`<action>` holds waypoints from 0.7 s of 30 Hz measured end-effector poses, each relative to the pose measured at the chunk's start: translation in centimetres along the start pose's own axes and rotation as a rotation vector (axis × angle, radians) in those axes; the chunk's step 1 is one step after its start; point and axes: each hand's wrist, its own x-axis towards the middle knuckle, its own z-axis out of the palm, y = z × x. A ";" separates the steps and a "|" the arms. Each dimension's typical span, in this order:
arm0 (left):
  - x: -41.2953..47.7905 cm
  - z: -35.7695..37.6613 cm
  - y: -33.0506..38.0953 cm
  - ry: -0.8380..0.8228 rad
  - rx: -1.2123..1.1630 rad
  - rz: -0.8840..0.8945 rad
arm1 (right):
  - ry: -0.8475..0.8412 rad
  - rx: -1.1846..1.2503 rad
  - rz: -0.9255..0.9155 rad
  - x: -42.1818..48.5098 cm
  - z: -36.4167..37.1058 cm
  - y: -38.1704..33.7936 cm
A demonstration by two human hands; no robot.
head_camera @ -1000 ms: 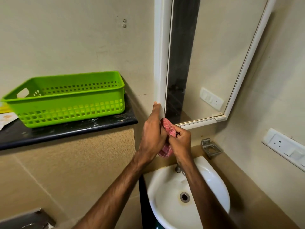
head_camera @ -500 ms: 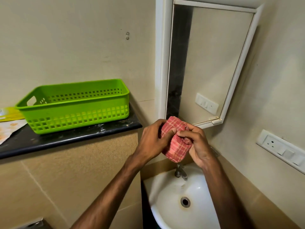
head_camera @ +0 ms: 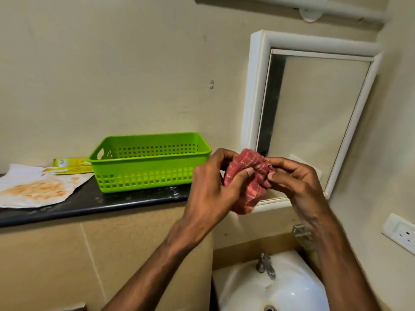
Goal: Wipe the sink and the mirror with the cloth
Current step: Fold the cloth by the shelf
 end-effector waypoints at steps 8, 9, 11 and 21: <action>4.4 -6.6 1.5 0.131 0.125 0.146 | -0.125 0.026 -0.066 4.8 6.3 -5.3; 5.0 -7.3 1.5 0.143 0.139 0.158 | -0.176 0.004 -0.065 5.3 6.8 -6.1; 6.0 -8.9 1.7 0.151 0.163 0.189 | -0.246 -0.062 -0.080 6.5 7.9 -7.6; 8.5 -14.5 2.4 0.256 0.445 0.418 | -0.337 -0.061 0.154 12.6 12.4 -11.9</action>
